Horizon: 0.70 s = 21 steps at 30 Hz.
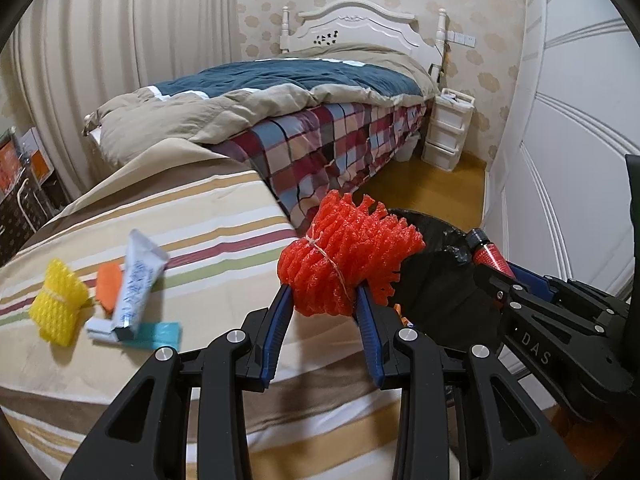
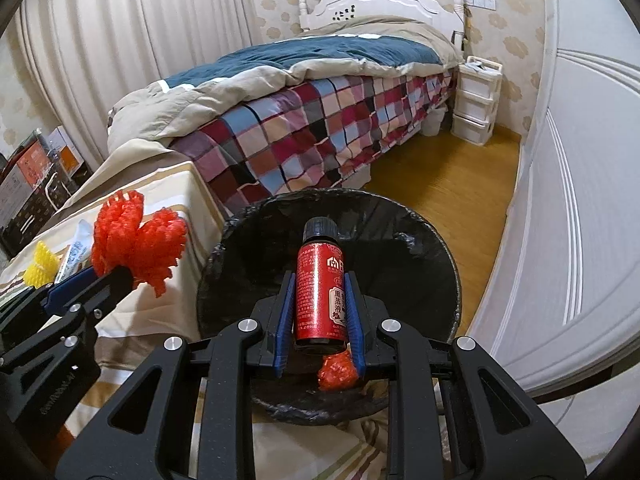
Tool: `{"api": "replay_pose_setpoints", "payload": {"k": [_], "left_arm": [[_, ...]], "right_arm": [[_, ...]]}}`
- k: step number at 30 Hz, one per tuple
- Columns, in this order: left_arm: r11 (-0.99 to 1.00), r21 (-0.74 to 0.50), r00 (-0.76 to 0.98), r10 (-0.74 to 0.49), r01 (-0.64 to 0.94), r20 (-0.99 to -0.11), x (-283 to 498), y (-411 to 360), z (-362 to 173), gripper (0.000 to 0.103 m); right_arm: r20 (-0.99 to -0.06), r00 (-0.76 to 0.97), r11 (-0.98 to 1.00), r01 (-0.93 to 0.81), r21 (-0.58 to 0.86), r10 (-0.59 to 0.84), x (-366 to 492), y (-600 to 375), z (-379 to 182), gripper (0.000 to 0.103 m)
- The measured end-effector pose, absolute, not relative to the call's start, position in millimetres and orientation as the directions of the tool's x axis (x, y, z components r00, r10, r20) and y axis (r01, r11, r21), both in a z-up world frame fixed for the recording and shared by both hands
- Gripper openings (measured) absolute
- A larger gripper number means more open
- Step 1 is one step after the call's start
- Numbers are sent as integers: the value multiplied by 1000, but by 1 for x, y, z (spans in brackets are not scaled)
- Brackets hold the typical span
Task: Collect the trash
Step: 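Carry the orange mesh net and red bottle over the black bin, then open both tools to drop the net and bottle into the bin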
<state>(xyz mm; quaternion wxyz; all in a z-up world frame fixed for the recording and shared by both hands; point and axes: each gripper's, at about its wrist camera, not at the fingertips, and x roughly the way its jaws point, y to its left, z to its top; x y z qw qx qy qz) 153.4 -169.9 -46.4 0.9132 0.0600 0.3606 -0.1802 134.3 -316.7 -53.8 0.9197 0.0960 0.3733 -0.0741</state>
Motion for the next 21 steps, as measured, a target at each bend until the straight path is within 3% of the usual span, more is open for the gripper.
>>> {"api": "replay_pose_setpoints", "payload": {"k": [16, 17, 19, 21], "left_arm": [[918, 26, 665, -266, 395, -698, 161, -200, -57, 37], [919, 26, 664, -265, 394, -699, 162, -201, -58, 41], [918, 20, 659, -269, 396, -703, 161, -201, -59, 50], [919, 21, 665, -268, 393, -697, 159, -199, -59, 61]], "right_arm": [[-707, 703, 957, 254, 142, -82, 140, -338, -68, 26], [-707, 702, 956, 257, 142, -83, 140, -339, -69, 27], [-705, 703, 954, 263, 141, -90, 139, -341, -69, 41], [-697, 709, 952, 275, 134, -107, 137, -341, -68, 44]]}}
